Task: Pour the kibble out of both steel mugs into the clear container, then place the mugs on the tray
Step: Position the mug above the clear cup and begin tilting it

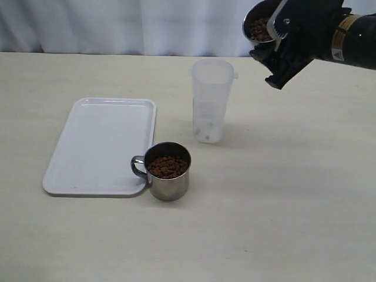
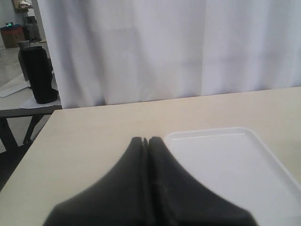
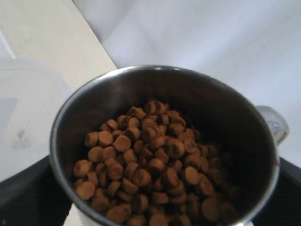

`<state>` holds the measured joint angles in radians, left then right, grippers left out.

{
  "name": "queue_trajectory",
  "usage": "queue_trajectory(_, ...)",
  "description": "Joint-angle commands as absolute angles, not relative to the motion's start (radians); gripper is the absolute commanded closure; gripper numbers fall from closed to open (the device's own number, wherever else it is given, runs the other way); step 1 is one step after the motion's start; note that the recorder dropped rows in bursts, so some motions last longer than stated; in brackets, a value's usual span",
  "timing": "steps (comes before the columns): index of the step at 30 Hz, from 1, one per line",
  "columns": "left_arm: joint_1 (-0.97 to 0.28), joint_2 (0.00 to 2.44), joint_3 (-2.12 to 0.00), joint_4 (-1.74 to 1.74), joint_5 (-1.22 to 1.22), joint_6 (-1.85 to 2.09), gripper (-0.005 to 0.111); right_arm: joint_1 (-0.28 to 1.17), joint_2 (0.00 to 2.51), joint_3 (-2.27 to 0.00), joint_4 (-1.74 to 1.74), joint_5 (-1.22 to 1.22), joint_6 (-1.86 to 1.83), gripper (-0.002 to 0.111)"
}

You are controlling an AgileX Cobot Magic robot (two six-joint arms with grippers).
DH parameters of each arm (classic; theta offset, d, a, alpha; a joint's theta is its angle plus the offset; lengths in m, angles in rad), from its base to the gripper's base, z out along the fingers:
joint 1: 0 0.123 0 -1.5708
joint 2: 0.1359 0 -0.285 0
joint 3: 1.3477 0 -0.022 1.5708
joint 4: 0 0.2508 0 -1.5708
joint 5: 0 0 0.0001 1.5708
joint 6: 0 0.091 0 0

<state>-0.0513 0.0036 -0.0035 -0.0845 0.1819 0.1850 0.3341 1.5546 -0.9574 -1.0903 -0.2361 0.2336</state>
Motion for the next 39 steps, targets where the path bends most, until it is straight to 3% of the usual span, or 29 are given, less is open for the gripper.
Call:
queue_trajectory(1, -0.059, 0.0, 0.0, -0.087, 0.175, 0.181, 0.107, 0.382, 1.596, -1.013, -1.091, -0.207, 0.149, 0.104)
queue_trajectory(7, -0.059, 0.0, 0.0, -0.087, 0.175, 0.181, 0.107, 0.454, 1.627, -1.056, -1.088, -0.125, 0.038, 0.104)
queue_trajectory(39, -0.059, 0.0, 0.0, -0.087, 0.175, 0.181, 0.107, 0.455, 1.695, -1.104, -1.088, -0.19, -0.441, 0.104)
